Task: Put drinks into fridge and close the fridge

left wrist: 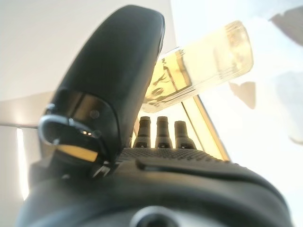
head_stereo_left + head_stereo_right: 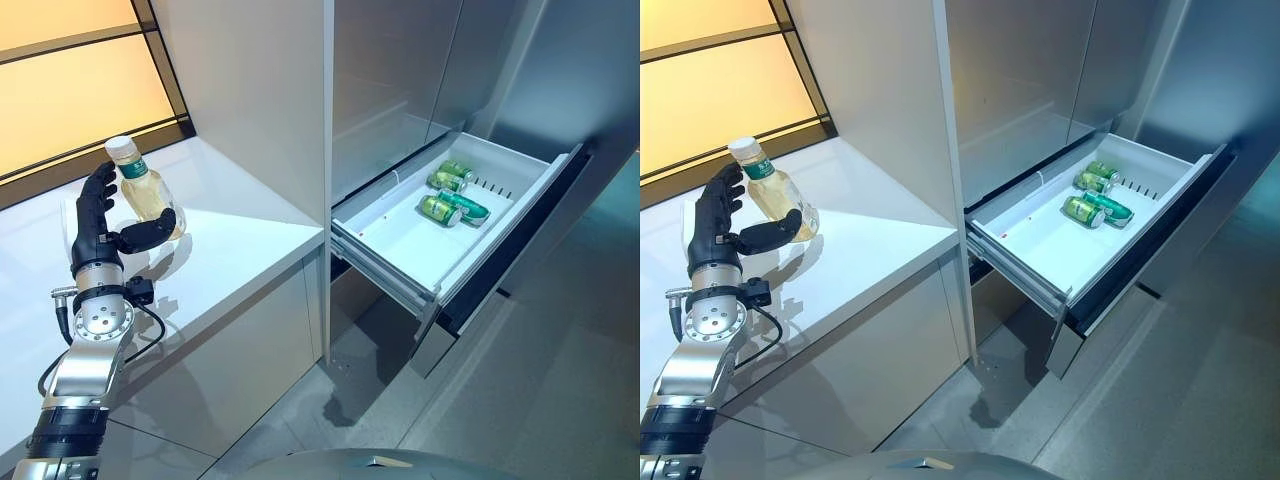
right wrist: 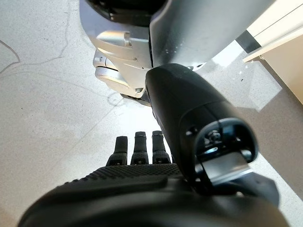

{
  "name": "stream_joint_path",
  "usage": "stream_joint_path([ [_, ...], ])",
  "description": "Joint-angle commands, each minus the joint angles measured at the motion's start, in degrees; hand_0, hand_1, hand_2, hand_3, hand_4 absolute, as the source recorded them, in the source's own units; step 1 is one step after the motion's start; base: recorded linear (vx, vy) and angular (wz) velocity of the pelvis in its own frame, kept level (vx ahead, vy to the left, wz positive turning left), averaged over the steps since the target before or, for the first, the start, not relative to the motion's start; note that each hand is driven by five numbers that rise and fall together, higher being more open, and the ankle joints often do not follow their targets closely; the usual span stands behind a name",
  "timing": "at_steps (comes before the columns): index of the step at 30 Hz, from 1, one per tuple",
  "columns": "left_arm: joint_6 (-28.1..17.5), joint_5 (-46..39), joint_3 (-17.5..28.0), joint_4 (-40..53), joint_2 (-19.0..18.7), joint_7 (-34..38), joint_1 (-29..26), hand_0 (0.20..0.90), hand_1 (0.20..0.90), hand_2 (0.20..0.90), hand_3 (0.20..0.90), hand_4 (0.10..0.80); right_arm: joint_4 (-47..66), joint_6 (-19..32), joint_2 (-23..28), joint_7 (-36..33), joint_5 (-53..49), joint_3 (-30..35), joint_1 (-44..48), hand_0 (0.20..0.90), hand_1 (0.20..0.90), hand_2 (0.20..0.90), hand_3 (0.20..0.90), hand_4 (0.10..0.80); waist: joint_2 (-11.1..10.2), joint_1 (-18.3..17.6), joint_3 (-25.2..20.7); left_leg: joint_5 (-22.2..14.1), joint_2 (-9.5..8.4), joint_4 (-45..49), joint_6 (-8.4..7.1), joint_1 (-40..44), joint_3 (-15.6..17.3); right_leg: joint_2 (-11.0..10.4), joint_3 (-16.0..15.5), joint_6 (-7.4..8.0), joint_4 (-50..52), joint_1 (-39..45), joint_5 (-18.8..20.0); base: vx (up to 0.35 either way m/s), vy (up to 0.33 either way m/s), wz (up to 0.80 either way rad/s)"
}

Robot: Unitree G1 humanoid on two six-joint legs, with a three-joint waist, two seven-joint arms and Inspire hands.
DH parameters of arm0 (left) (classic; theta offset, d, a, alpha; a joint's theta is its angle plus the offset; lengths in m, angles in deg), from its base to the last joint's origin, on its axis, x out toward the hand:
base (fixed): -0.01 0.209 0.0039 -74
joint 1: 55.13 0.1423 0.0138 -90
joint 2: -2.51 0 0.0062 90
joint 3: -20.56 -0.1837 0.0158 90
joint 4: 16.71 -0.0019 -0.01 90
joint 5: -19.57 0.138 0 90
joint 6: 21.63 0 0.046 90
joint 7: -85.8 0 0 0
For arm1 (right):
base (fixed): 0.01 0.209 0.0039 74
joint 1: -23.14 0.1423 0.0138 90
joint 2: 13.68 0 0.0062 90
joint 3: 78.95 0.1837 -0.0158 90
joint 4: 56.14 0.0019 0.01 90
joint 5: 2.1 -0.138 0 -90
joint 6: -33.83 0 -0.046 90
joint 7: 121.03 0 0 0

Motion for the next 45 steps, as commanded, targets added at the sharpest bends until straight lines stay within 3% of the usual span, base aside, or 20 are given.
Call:
stream_joint_path([
  [1, -2.7, -0.7, 3.7, 0.3, -3.2, 0.6, -8.6, 0.900, 0.900, 0.900, 0.900, 0.800, 1.9, 0.0, -2.4, 1.5, 0.0, -1.1, 3.5, 0.900, 0.900, 0.900, 0.900, 0.800, -0.9, -0.1, -0.3, -4.1, -5.69, 0.3, 4.72, 0.5, 2.0, 0.8, 2.6, 1.09, 1.7, -0.7, 0.0, 0.000, 0.000, 0.00],
  [45, -4.4, -7.8, 2.1, -6.1, -2.9, 0.3, -14.7, 0.900, 0.900, 0.900, 0.900, 0.800, 1.3, 0.0, -2.1, 2.5, 0.9, -2.6, 3.5, 0.900, 0.900, 0.900, 0.900, 0.800, -0.6, -2.0, -0.7, -4.5, -5.60, 0.3, 4.78, 1.1, 3.1, 0.7, 3.9, 1.32, 1.8, -0.7, 0.1, 0.001, 0.000, 0.00],
])
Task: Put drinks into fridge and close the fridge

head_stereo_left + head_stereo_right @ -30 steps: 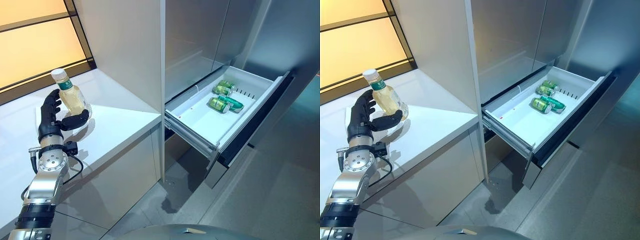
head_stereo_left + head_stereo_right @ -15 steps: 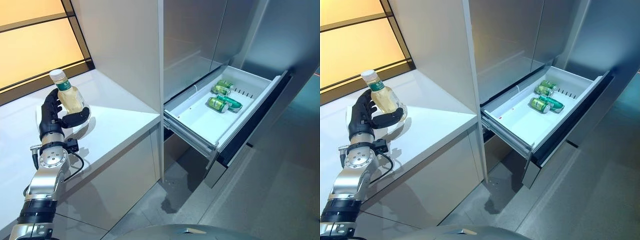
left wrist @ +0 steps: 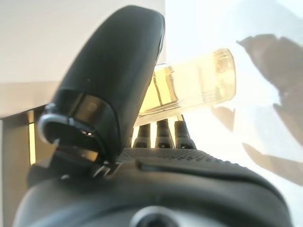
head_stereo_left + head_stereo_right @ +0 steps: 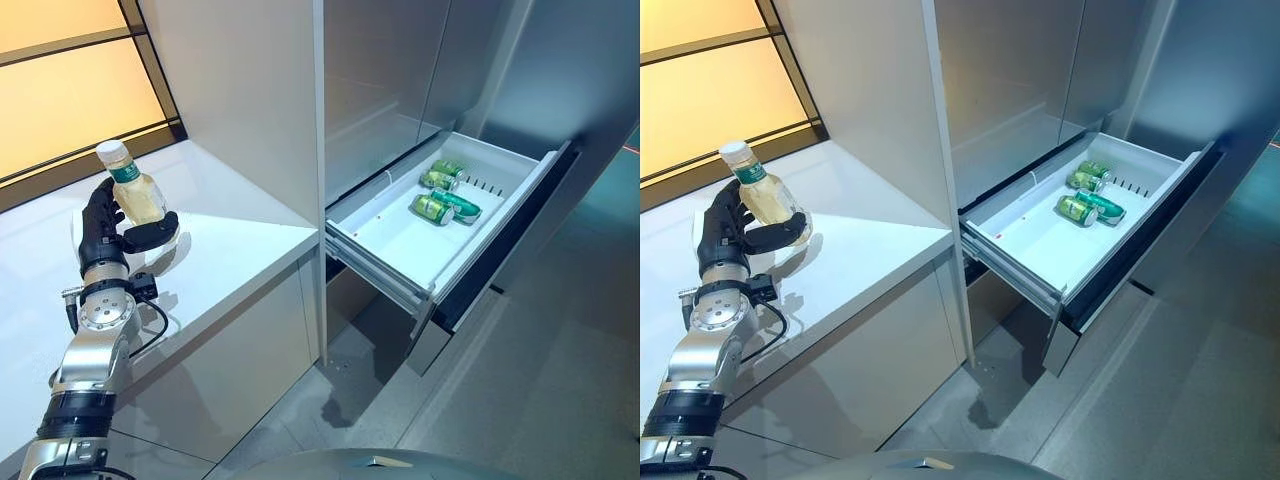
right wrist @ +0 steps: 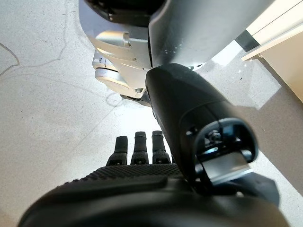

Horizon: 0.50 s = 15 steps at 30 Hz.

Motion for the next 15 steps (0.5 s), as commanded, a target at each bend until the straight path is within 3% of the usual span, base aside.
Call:
stream_joint_path([
  [1, -6.0, -1.0, 2.3, -0.1, -3.9, 1.3, -10.3, 0.900, 0.900, 0.900, 0.900, 0.800, 1.3, 0.5, -2.2, 2.5, 0.9, -1.8, 3.0, 0.900, 0.900, 0.900, 0.900, 0.800, -0.6, -1.2, -0.6, -4.4, -5.60, 0.3, 4.67, 0.6, 1.9, 0.8, 2.6, 1.33, 1.9, -0.7, 0.0, 0.000, 0.000, 0.00],
  [13, -7.7, -2.3, 2.2, -2.1, -3.5, 1.3, -11.6, 0.900, 0.900, 0.900, 0.900, 0.800, 1.1, 0.3, -2.0, 2.8, 1.0, -2.0, 3.1, 0.900, 0.900, 0.900, 0.900, 0.800, -0.7, -1.5, -0.7, -4.4, -5.57, 0.3, 4.64, 0.8, 2.0, 0.8, 2.8, 1.33, 1.9, -0.6, 0.0, 0.000, 0.000, 0.00],
  [15, -8.1, -2.2, 2.2, -2.2, -3.5, 1.8, -11.8, 0.747, 0.747, 0.747, 0.722, 0.622, 1.0, 0.4, -2.0, 2.8, 1.0, -2.1, 3.1, 0.900, 0.900, 0.900, 0.900, 0.800, -0.7, -1.5, -0.7, -4.5, -5.56, 0.3, 4.63, 0.9, 2.0, 0.7, 2.8, 1.34, 1.9, -0.6, 0.0, 0.000, 0.000, 0.00],
])
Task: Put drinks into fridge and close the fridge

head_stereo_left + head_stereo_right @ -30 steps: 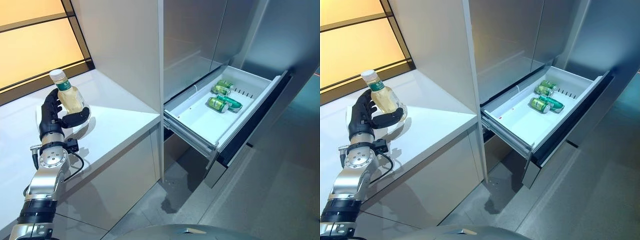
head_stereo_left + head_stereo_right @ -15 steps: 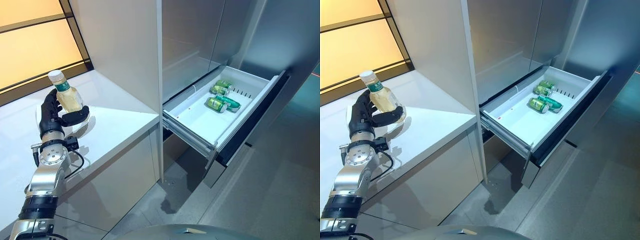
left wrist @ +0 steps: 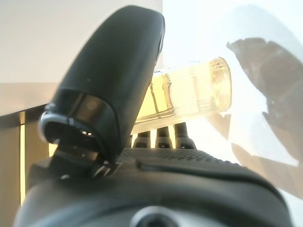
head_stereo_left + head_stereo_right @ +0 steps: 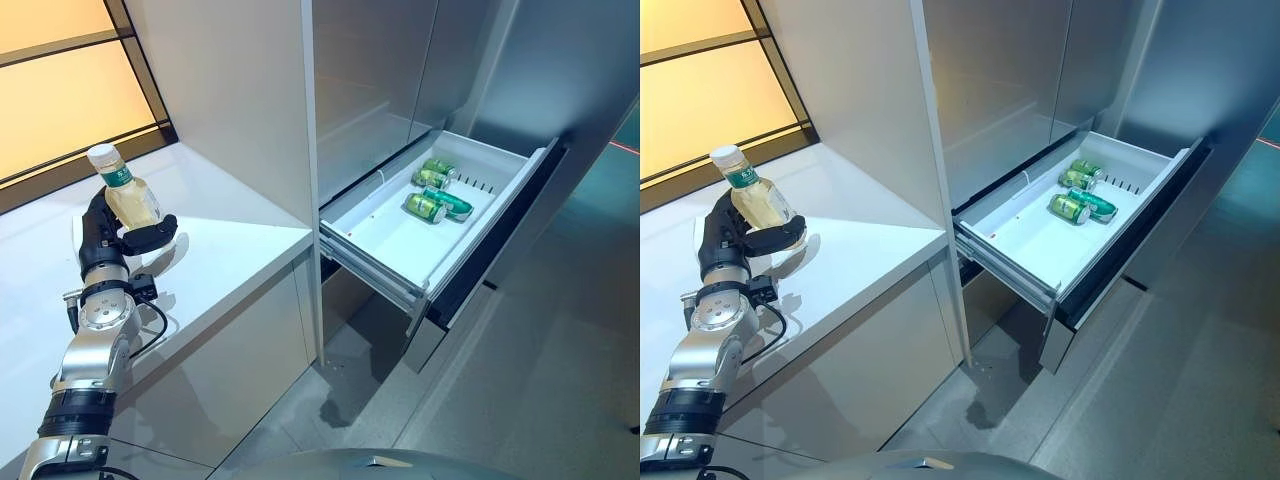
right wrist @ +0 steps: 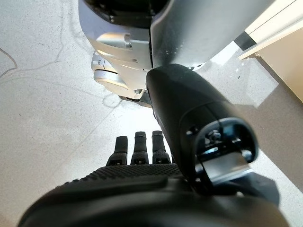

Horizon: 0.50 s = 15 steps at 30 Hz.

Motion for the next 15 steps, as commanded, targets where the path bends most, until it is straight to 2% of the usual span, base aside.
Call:
stream_joint_path([
  [1, -8.3, 0.1, 2.2, -0.2, -3.4, 2.1, -11.3, 0.432, 0.432, 0.432, 0.354, 0.254, 0.5, 0.5, -2.0, 2.7, 1.0, -1.9, 3.0, 0.900, 0.900, 0.900, 0.900, 0.800, -0.7, -0.5, -0.7, -4.4, -5.59, 0.3, 4.63, 0.7, 1.9, 0.8, 2.7, 1.39, 1.9, -0.6, -0.1, 0.000, 0.000, 0.00],
  [2, -8.4, 0.0, 2.3, -0.1, -3.5, 2.3, -11.4, 0.432, 0.432, 0.432, 0.354, 0.254, 0.5, 0.5, -2.1, 2.7, 1.0, -2.0, 3.0, 0.900, 0.900, 0.900, 0.900, 0.800, -0.7, -0.4, -0.8, -4.4, -5.60, 0.3, 4.62, 0.7, 1.9, 0.8, 2.7, 1.39, 1.9, -0.6, -0.1, 0.000, 0.000, 0.00],
  [3, -8.6, 0.0, 2.3, -0.1, -3.5, 2.4, -11.5, 0.300, 0.300, 0.300, 0.200, 0.100, 0.5, 0.4, -2.0, 2.7, 1.0, -2.0, 3.0, 0.900, 0.900, 0.900, 0.900, 0.800, -0.7, -0.5, -0.8, -4.4, -5.60, 0.3, 4.62, 0.7, 1.9, 0.8, 2.7, 1.36, 1.9, -0.6, -0.1, 0.000, 0.000, 0.00],
  [15, -11.4, 0.2, 3.0, 0.0, -3.0, 4.1, -11.9, 0.300, 0.300, 0.300, 0.200, 0.100, 0.8, 0.3, -2.2, 2.8, 1.1, -2.3, 2.7, 0.900, 0.900, 0.900, 0.900, 0.800, -0.8, -0.7, -0.8, -4.5, -5.53, 0.3, 4.59, 0.8, 1.8, 0.7, 2.9, 1.35, 1.9, -0.6, -0.1, 0.000, 0.000, 0.00],
])
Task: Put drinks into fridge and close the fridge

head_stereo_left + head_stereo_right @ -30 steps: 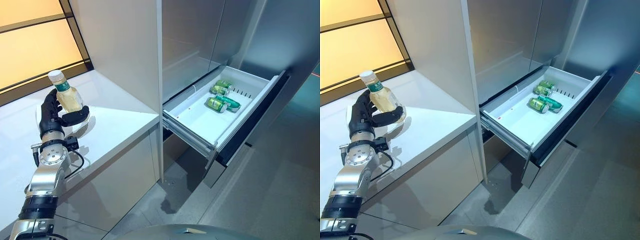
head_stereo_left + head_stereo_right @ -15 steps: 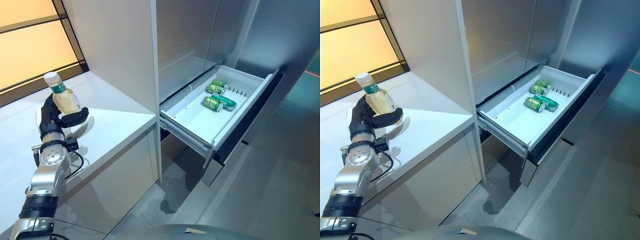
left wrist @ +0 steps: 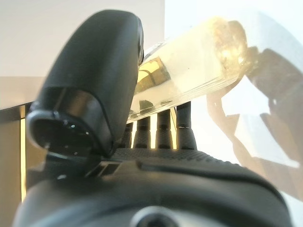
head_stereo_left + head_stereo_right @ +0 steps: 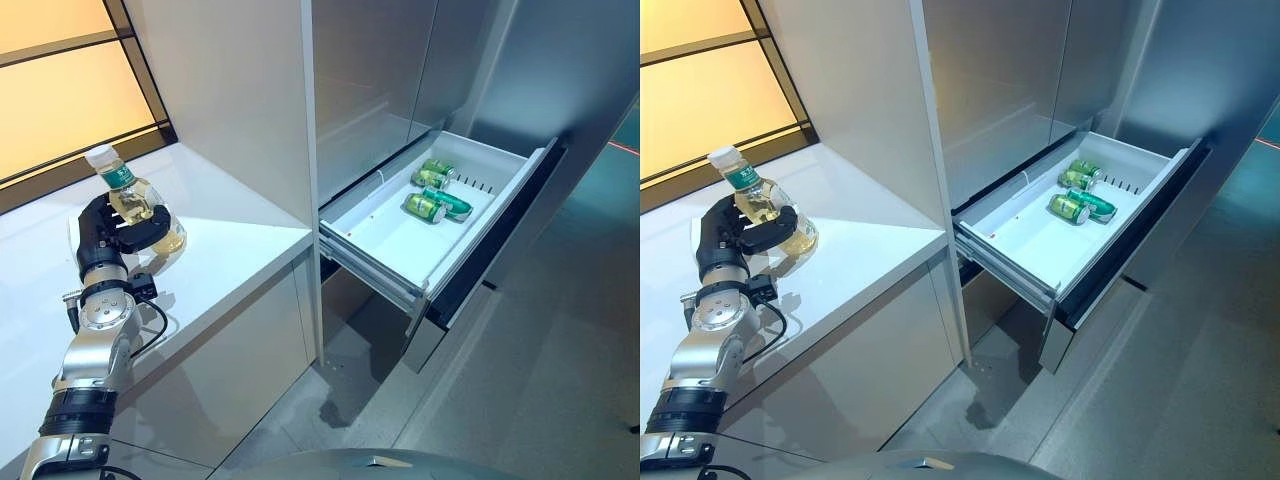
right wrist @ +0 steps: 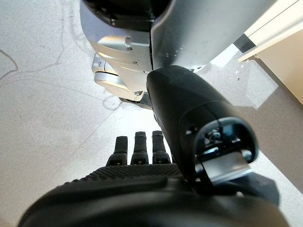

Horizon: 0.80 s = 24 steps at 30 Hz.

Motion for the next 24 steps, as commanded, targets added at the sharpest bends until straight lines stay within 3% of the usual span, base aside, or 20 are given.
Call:
stream_joint_path([
  [1, -10.2, 0.6, 3.1, 1.1, -3.4, 2.3, -11.7, 0.300, 0.300, 0.300, 0.200, 0.100, 0.8, 0.3, -2.4, 1.9, 1.1, -2.2, 2.7, 0.900, 0.900, 0.900, 0.900, 0.800, -0.7, -0.7, -0.8, -4.5, -5.53, 0.3, 4.56, 0.7, 1.6, 0.7, 2.7, 1.38, 1.9, -0.6, -0.1, 0.000, 0.000, 0.00],
  [13, -14.3, 1.2, 3.5, 2.7, -4.0, 2.5, -12.6, 0.300, 0.300, 0.300, 0.200, 0.100, 2.3, 2.1, -1.6, 2.3, 4.4, -3.3, 2.9, 0.900, 0.900, 0.900, 0.900, 0.800, -0.8, -0.8, -0.8, -3.8, -5.56, 0.3, 4.46, 0.2, 1.5, 0.6, 2.7, 1.35, 2.0, -1.1, 0.5, -0.009, 0.000, 0.00],
  [24, -16.9, -1.7, 3.7, 8.9, -6.6, -1.4, -14.5, 0.300, 0.300, 0.300, 0.200, 0.100, 12.7, 6.4, 0.2, 6.7, 12.8, -11.3, 5.0, 0.900, 0.900, 0.900, 0.900, 0.800, -0.9, 0.3, -0.8, -3.7, -5.50, 0.3, 4.15, 0.0, 0.8, 0.4, 1.9, 1.32, 1.6, -0.8, 0.4, -0.008, -0.001, 0.00],
])
